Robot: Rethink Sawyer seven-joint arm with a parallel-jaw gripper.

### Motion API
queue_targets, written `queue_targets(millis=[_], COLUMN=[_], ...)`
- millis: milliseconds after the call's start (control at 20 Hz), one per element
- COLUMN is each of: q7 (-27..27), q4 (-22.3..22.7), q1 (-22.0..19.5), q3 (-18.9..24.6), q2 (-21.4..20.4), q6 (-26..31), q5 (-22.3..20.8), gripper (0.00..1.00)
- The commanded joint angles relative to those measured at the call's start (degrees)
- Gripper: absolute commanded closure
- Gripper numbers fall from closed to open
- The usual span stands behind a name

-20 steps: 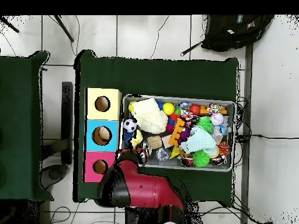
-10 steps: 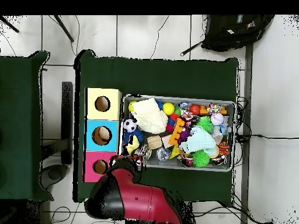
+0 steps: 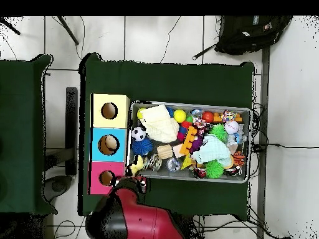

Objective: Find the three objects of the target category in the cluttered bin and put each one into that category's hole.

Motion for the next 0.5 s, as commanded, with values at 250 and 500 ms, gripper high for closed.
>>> queue_targets(millis=[250,500], q7=[19.22,20.11], q4=[2.82,3.41], q1=[2.75,2.79], q3=[5.29,5.99], q2=[3.74,4.28], q6=[-2.30,-3.19], q5=[7.83,8.11], gripper=[1.00,1.00])
